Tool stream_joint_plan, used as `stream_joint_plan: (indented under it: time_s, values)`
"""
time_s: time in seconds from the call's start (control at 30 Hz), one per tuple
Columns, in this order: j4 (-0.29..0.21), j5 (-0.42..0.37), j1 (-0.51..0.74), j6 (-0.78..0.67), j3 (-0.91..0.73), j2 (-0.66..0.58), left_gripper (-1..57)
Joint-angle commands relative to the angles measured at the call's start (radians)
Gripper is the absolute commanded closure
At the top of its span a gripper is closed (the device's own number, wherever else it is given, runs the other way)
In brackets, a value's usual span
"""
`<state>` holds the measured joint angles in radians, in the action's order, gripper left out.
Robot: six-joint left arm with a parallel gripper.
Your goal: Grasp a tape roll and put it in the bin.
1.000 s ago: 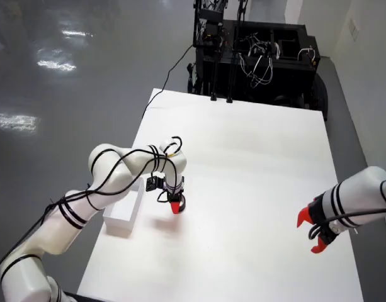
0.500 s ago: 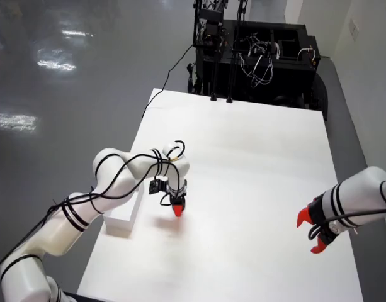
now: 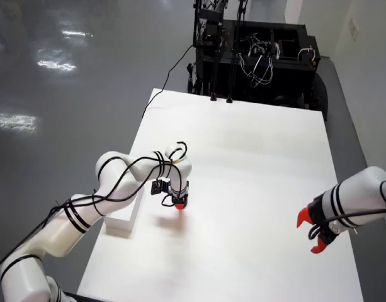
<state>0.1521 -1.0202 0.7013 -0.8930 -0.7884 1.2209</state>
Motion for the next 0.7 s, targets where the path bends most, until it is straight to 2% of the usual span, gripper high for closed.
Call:
stream_joint_plan:
  time_s: [0.03,0.13,0.3,0.43,0.7]
  values:
    - [0.017,-0.155,0.033,0.034,0.227,0.103,57.1]
    - [0.04,-0.213,0.038,0.04,0.293,0.103,57.1]
    - [0.055,-0.238,0.038,0.043,0.291,0.038,57.1]
    - [0.064,-0.242,0.02,0.031,0.17,-0.075,57.1]
    - [0.084,-0.239,-0.049,-0.018,-0.198,-0.356,57.0]
